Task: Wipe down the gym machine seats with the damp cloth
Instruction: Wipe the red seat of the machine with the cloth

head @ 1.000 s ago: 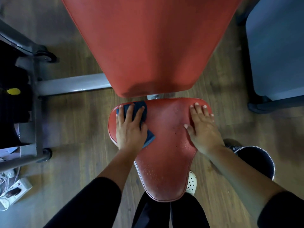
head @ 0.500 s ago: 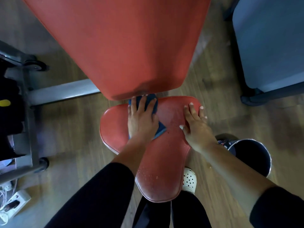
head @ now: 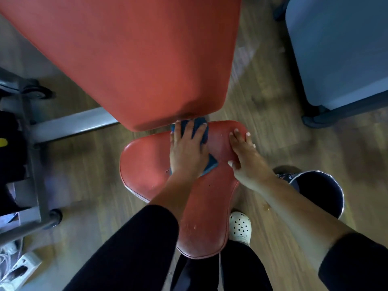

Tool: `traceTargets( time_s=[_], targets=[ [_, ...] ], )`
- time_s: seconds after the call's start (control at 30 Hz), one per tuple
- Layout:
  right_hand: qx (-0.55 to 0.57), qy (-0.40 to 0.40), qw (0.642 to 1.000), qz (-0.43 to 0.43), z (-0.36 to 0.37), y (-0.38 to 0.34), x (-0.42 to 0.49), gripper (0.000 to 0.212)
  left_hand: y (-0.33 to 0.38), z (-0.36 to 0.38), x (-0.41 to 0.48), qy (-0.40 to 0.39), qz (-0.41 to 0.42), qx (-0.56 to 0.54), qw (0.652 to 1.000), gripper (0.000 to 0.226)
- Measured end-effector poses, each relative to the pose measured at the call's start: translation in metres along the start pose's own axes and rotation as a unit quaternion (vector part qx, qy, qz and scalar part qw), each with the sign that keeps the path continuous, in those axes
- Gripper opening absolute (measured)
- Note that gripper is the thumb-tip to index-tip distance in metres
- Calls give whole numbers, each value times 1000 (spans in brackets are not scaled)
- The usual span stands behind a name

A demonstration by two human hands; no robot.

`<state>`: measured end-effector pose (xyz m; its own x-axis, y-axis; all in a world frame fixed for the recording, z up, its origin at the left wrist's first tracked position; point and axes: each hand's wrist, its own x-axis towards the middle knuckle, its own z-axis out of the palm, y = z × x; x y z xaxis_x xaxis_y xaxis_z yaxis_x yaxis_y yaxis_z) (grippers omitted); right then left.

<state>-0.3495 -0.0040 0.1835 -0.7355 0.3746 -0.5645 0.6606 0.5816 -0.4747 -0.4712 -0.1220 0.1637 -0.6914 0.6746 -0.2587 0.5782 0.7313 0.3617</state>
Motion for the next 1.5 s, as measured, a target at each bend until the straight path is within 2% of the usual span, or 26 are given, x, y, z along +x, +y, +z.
traceTargets(
  time_s=[0.13,0.23,0.3,0.37,0.43,0.5,0.7,0.9,1.03,1.13,1.27,1.37,1.5],
  targets=[
    [16,-10,1000,8,-2,4,-1,78,4,8,-32,-55,115,16,992,57],
    [37,-4,999,17,-2,-2,-2,74,-14,3,-59,-55,133,-46,989,53],
    [60,48,996,36,-1,-15,-3,61,-26,-4,-64,-31,100,-72,992,54],
    [38,112,992,51,6,-32,-2,53,-43,-9,-62,4,28,-72,997,55],
    [2,135,990,34,20,-53,-4,60,-67,-12,-57,25,-37,-49,998,56],
    [-31,135,990,5,40,-72,-8,69,-91,-11,-53,25,-64,-26,997,56],
    [-110,139,984,25,79,-89,-6,84,-111,-4,-52,29,-55,10,998,57],
    [-84,169,982,5,58,-74,24,76,-113,1,-51,46,-58,15,997,55],
    [-101,168,980,15,31,-63,42,71,-107,1,-48,40,-88,22,995,60],
    [-69,178,981,14,36,-67,41,61,-88,0,-45,31,-112,12,993,65],
    [-72,186,980,-29,60,-69,18,58,-78,7,-46,14,-90,39,995,62],
    [-68,197,976,-63,62,-54,7,48,-82,10,-46,14,-88,65,994,61],
    [-73,227,971,-30,42,-29,20,50,-80,9,-44,10,-87,70,994,61]
  ],
)
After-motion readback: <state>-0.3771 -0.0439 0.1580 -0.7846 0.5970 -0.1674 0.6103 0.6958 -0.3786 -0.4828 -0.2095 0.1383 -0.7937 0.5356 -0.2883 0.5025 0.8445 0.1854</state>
